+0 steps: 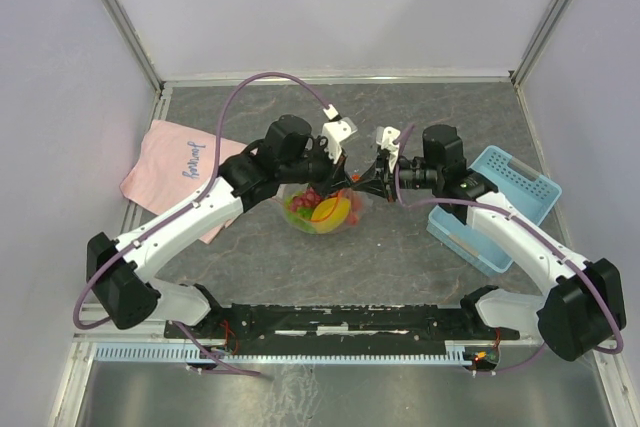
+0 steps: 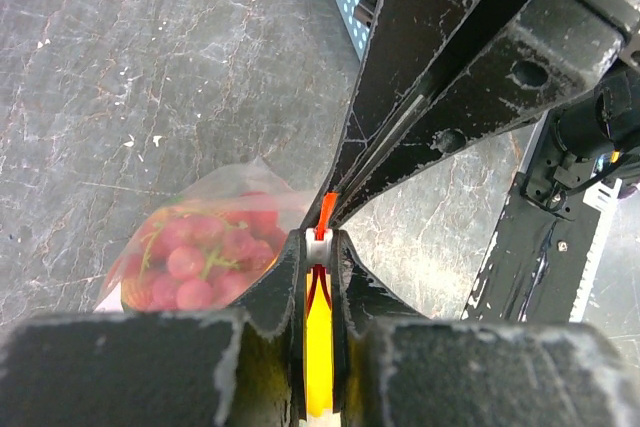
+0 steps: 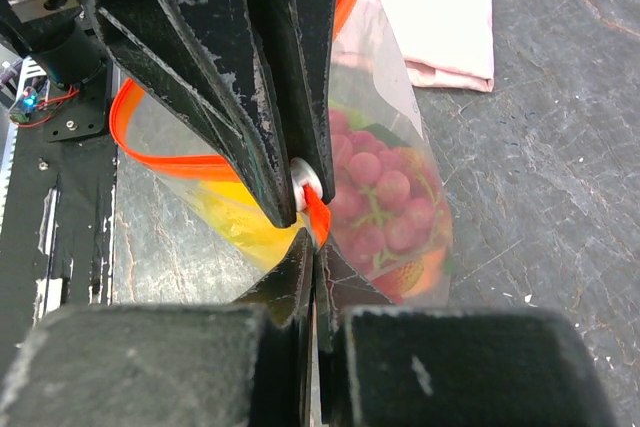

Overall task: Place the food in the zip-top bag and seal the zipper
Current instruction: Zip the zipper food storage bag at the center of the board.

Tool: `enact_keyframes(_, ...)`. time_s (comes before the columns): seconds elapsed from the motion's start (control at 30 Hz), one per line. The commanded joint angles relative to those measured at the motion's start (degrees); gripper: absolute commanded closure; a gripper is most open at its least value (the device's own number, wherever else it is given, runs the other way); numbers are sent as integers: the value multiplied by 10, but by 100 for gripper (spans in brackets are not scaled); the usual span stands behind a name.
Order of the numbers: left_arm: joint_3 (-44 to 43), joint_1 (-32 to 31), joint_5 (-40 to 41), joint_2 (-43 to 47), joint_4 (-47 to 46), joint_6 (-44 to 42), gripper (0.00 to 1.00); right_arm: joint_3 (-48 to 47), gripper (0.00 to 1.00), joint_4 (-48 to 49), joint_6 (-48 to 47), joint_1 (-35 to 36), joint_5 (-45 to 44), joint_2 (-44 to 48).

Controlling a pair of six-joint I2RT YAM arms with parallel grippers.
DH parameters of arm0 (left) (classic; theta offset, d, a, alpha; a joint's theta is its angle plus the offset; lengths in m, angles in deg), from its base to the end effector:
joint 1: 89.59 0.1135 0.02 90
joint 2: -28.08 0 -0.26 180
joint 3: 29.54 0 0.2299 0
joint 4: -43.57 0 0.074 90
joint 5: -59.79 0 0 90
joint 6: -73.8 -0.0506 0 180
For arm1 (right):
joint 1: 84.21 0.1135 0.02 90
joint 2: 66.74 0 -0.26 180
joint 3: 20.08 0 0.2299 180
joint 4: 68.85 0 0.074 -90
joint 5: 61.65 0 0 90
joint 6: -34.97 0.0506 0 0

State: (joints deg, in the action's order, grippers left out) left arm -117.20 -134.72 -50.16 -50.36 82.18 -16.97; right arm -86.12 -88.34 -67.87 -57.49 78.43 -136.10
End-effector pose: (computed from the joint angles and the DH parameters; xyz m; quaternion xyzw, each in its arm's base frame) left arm 0.1999 -0.2253 0.3454 0.4120 0.7489 -0.3261 0.4037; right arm 0.2112 0.1498 0.3022 -0.4758 0.6309 0.4105 0.4550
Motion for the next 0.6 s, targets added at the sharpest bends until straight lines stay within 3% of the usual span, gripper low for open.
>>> enact_keyframes(0.0, -1, 4, 38, 31, 33, -35, 97, -28, 98, 15, 17, -12, -11, 13)
enact_keyframes(0.57, 12, 8, 45, 63, 55, -65, 97, -30, 98, 2, 24, -32, -15, 10)
